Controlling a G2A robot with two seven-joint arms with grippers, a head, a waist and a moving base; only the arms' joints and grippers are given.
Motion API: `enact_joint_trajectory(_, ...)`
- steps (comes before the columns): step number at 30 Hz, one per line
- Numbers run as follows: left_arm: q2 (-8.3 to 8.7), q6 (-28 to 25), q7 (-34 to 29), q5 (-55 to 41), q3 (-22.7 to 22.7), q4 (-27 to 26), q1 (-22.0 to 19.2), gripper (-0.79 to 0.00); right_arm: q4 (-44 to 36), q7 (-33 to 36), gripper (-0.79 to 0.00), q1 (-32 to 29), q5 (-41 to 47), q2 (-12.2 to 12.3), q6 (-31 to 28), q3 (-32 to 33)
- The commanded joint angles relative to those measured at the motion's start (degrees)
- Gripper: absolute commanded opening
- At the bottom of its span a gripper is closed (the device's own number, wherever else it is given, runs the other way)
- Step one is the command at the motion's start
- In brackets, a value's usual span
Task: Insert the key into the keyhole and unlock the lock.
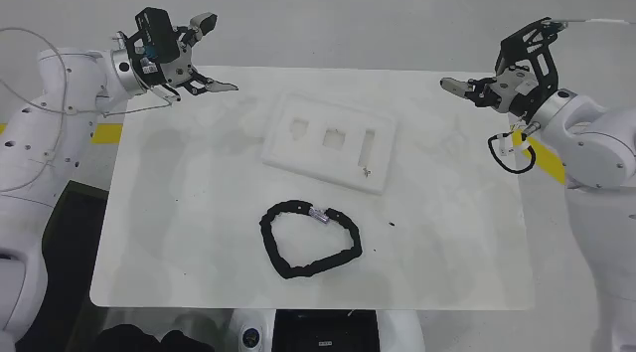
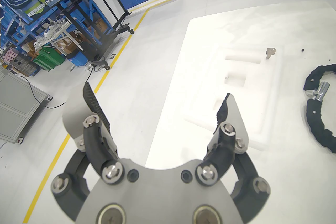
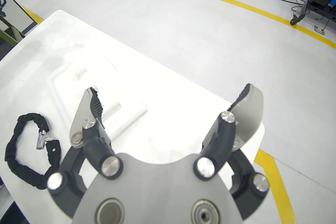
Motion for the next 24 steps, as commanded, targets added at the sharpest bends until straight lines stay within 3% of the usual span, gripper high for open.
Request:
enact_joint_trajectory(1,0.00,0.0,0.0,0.0,0.0,0.0,0.0,-0.001,0.0,0.0,-0.001,0.0,0.0,0.0,0.0,0.0)
enact_joint_trajectory(16,0.00,0.0,0.0,0.0,0.0,0.0,0.0,0.000,-0.8,0.1,0.000,-0.6,-0.3,0.0,-0.2,-0.8)
enact_joint_trajectory(24,0.00,0.0,0.0,0.0,0.0,0.0,0.0,0.000,-5.0,9.6,0.000,0.4,7.8,-0.5,5.2,-6.0)
